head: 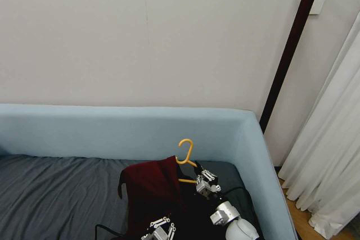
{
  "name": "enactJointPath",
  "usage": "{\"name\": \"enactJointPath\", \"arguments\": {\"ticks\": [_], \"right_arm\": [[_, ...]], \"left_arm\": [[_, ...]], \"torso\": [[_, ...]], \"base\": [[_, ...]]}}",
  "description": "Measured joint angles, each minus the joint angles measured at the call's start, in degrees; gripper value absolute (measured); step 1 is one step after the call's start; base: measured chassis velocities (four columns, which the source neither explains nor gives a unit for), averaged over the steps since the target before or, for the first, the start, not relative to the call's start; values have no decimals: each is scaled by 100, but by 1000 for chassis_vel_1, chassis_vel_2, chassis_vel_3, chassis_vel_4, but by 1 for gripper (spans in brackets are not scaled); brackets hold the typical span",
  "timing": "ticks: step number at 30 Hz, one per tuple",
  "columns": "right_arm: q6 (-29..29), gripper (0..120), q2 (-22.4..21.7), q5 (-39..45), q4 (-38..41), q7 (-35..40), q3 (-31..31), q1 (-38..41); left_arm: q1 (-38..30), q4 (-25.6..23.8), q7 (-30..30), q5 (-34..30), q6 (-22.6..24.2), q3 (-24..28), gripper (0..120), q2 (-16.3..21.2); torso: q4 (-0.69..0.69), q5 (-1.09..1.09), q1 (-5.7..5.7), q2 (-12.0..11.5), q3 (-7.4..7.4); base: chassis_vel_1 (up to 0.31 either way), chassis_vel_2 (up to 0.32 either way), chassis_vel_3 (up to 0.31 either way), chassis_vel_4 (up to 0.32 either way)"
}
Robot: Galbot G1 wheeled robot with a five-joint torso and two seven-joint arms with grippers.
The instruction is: Pick up the clothes from the sofa and hang them on the clothes hanger.
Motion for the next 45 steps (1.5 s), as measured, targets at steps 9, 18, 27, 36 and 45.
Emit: {"name": "enactJointPath", "arguments": {"ticks": [9,18,27,36,45], "right_arm": [[2,6,-97,93,64,-63,268,40],[33,6,-172,323,199,-195,594,130],[279,6,-168,295,173,-223,631,110],[744,6,-89,273,-18,-511,609,80],[1099,6,19,-155,-204,-664,455,-12]], "left_arm": [[65,84,-100,-18,-129,-113,0,6],[49,186,-221,-77,-360,-191,9,-160],[287,-111,-129,-198,-839,-504,41,-2],[1392,-1028,83,-764,-1085,-1691,73,847],[1474,-1948,114,-2046,-461,-2656,104,2347]], "torso": [[0,0,0,0,0],[0,0,0,0,0],[-1,0,0,0,0],[1,0,0,0,0],[-1,1,0,0,0]], "base": [[0,0,0,0],[0,0,0,0],[0,0,0,0],[0,0,0,0],[0,0,0,0]]}}
